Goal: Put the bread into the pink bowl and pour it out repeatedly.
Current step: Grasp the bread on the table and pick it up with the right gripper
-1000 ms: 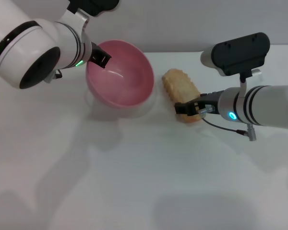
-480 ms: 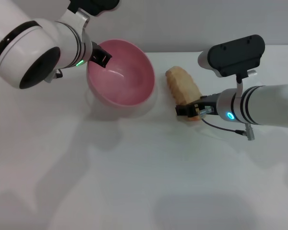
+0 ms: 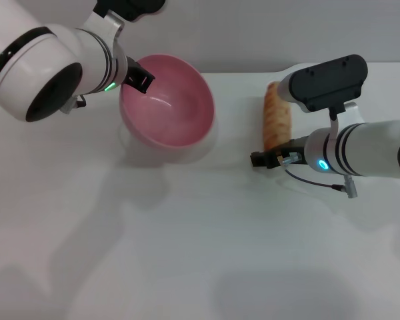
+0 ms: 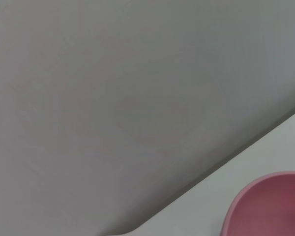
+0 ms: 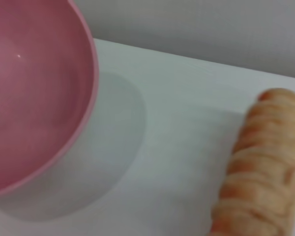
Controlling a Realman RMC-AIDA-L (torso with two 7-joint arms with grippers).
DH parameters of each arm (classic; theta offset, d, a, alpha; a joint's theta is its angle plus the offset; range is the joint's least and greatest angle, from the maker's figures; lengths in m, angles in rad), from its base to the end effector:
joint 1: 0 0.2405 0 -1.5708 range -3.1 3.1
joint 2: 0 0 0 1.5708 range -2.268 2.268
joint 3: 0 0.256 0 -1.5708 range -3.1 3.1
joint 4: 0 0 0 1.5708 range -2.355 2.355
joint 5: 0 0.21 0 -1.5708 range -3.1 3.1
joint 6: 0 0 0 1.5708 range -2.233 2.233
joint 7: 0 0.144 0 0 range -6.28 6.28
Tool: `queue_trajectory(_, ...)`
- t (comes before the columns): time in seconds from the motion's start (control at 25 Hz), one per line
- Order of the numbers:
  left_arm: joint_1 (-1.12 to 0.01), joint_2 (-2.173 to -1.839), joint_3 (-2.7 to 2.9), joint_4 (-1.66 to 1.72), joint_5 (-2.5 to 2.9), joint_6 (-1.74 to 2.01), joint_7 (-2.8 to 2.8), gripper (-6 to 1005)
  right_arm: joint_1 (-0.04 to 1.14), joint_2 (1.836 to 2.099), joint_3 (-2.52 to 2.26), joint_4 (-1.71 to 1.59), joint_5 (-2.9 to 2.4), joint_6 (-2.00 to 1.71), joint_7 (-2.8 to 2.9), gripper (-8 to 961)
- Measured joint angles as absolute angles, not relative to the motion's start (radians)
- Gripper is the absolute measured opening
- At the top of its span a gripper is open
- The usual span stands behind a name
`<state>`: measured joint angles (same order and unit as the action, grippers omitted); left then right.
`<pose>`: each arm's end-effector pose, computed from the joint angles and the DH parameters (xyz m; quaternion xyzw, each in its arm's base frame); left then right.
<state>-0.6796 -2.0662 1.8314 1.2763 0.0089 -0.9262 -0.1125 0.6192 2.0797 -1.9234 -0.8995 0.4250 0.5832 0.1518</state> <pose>-0.1338 0.4194 -0.0304 -0.8397 -0.2323 0.1076 0.4788 0.2171 0.3870 -0.1031 -0.8310 0.4198 -0.0436 0.3625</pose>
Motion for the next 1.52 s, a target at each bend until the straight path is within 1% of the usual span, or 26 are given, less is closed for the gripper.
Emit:
queue_trajectory(0.48, -0.68, -2.066, 1.836, 1.278, 0.007, -0.928, -0.112, 42, 0.61, 2.078, -1.937, -0.951, 0.425, 0.646, 0.115, 621)
queue_trajectory(0.6, -0.679, -2.066, 1.837, 1.279, 0.008, -0.927, -0.112, 42, 0.589, 2.08, -1.947, -1.014, 0.429, 0.675, 0.104, 389)
queue_trajectory(0.84, -0.679, -2.066, 1.838, 1.281, 0.008, -0.93, -0.112, 42, 0.562, 2.078, -1.968, -1.095, 0.447, 0.709, 0.102, 404)
queue_trajectory(1.04, -0.671, -2.066, 1.839, 1.29, 0.008, -0.93, -0.112, 42, 0.55, 2.077, -1.962, -1.096, 0.439, 0.697, 0.105, 417)
queue_trajectory(1.24, -0.668, -2.065, 1.839, 1.292, 0.009, -0.934, -0.112, 43, 0.51, 2.075, -1.948, -1.122, 0.432, 0.667, 0.103, 659)
queue_trajectory(1.48, -0.667, -2.065, 1.839, 1.299, 0.013, -0.934, -0.112, 43, 0.5, 2.074, -1.947, -1.134, 0.419, 0.668, 0.101, 414)
queue_trajectory(1.52, -0.667, -2.065, 1.839, 1.301, 0.013, -0.934, -0.112, 43, 0.5, 2.074, -1.947, -1.134, 0.417, 0.67, 0.101, 389)
